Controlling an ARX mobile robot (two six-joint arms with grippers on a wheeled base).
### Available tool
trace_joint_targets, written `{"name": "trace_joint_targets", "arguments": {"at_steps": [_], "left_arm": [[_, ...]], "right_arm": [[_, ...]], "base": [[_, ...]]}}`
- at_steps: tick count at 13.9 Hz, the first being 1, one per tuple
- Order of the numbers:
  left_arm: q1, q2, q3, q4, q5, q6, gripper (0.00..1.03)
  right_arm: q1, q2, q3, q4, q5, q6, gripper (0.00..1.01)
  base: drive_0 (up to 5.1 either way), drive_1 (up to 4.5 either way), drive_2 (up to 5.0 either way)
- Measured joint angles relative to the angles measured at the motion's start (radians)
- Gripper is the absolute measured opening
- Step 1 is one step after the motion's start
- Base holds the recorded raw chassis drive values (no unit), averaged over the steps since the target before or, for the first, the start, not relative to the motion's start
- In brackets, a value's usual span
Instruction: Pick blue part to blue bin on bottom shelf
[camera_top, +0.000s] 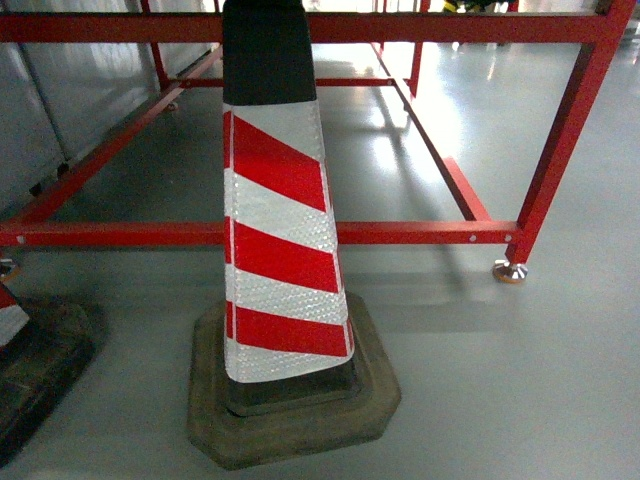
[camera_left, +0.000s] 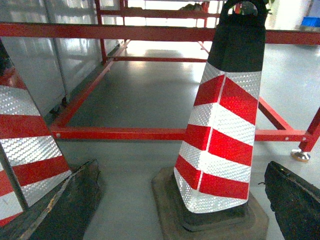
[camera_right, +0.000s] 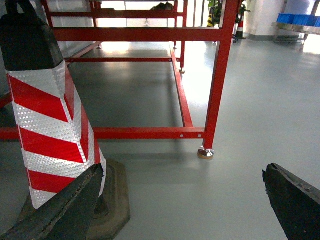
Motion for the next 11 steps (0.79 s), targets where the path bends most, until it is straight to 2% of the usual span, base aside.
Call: {"name": "trace_joint_targets", "arguments": {"at_steps": [11], "left_arm": [[0.000,0.000,0.000,-0.002,0.000,0.000,0.98]], "right_arm": [[0.000,0.000,0.000,0.000,0.000,0.000,0.98]], "base": [[0.0,0.00,0.0]]}}
